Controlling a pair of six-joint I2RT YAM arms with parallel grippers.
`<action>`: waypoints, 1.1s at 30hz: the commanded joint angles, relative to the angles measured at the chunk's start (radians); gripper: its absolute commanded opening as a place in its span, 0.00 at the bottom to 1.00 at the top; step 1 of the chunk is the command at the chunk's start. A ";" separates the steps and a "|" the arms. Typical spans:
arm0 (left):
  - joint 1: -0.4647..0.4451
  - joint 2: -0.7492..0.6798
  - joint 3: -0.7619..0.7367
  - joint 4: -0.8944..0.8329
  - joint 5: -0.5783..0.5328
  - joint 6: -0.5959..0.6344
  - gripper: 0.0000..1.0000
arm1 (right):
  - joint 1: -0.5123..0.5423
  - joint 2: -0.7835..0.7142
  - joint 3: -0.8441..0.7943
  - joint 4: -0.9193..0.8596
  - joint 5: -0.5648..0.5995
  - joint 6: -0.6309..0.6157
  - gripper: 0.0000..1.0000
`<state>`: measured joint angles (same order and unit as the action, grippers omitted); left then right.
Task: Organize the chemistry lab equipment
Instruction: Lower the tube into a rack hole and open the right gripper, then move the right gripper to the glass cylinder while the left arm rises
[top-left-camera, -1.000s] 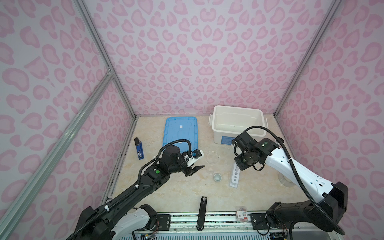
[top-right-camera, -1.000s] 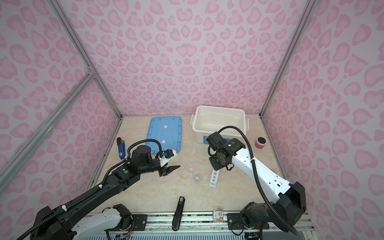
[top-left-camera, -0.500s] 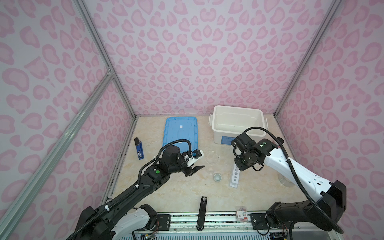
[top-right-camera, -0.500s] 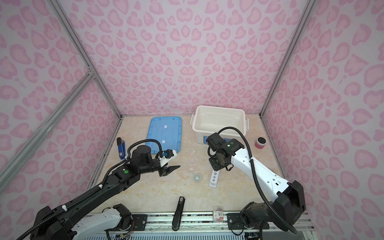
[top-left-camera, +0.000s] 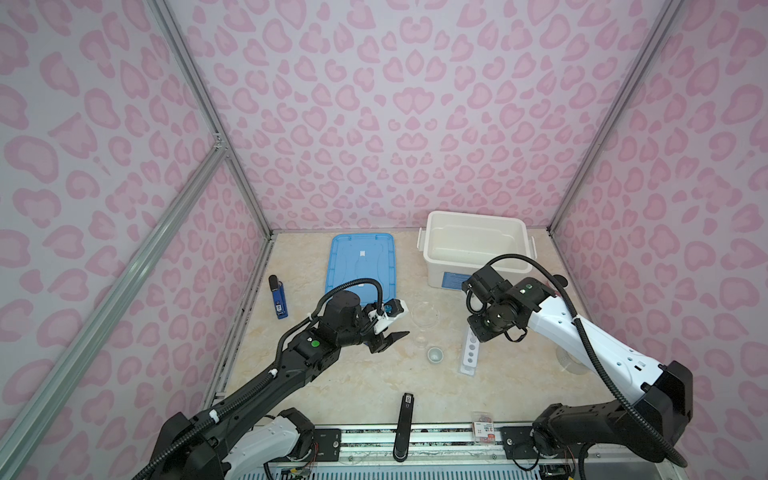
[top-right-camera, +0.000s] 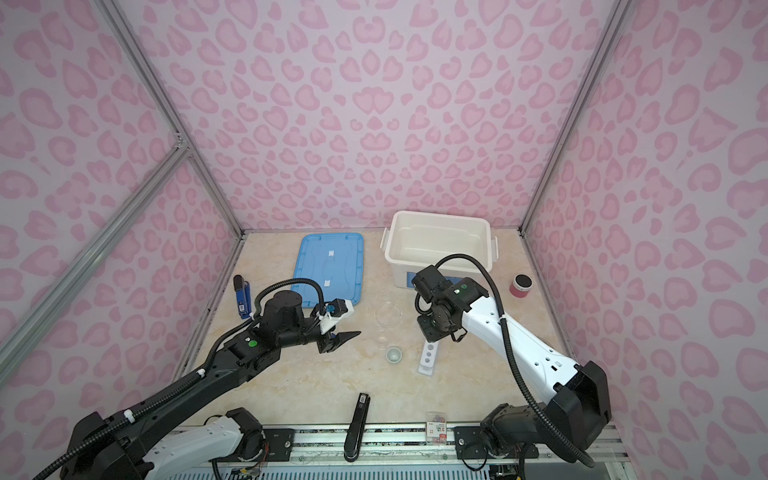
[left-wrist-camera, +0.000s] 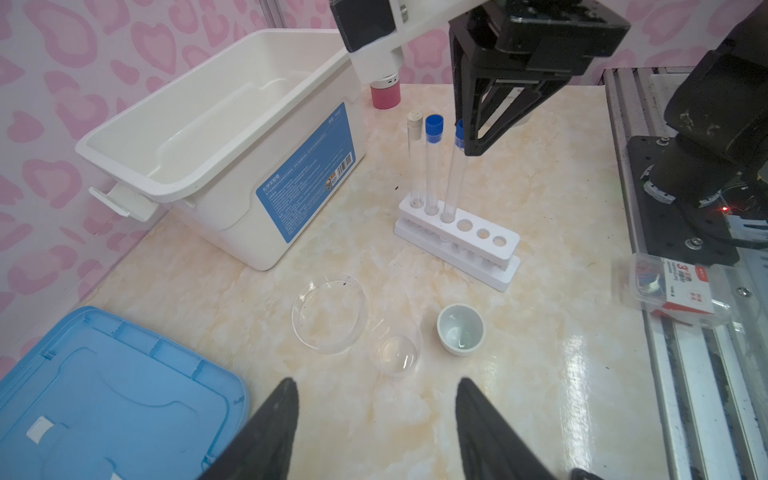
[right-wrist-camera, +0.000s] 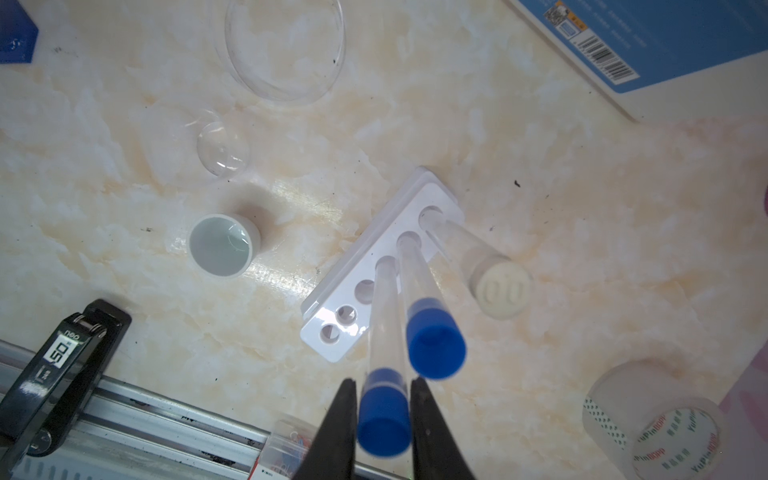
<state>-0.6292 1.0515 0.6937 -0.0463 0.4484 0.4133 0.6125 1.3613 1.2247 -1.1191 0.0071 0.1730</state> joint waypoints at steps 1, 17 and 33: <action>0.000 0.001 -0.003 0.025 0.015 0.007 0.62 | -0.001 0.000 0.009 -0.005 0.004 -0.001 0.25; 0.000 -0.015 0.002 0.020 0.016 0.010 0.62 | 0.000 -0.003 0.088 -0.052 -0.004 -0.009 0.27; 0.038 -0.049 0.000 0.058 0.048 -0.072 0.63 | 0.021 -0.084 0.170 0.031 0.006 -0.038 0.30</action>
<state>-0.6022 1.0134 0.6937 -0.0341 0.4675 0.3817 0.6270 1.2995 1.4036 -1.1553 -0.0002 0.1528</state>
